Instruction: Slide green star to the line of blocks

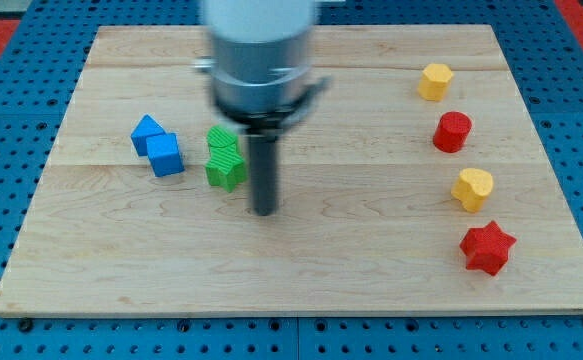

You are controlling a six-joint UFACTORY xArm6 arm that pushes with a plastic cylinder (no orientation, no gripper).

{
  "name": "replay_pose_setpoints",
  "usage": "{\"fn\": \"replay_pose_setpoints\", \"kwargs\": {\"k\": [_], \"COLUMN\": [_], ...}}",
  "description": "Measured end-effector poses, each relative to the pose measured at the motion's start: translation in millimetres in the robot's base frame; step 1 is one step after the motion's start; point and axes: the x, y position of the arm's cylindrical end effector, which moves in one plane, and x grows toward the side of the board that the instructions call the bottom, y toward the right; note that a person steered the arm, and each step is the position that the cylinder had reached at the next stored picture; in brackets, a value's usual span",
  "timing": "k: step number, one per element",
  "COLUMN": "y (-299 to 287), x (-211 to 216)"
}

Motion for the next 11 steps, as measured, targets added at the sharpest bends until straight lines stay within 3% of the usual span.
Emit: {"fn": "replay_pose_setpoints", "kwargs": {"k": [1,3,4,8,10,11], "y": [-37.3,52.6,81.9,87.8,136.2,174.2], "x": [-33.3,-126.0,-138.5,-86.5,-142.1,-144.9]}}
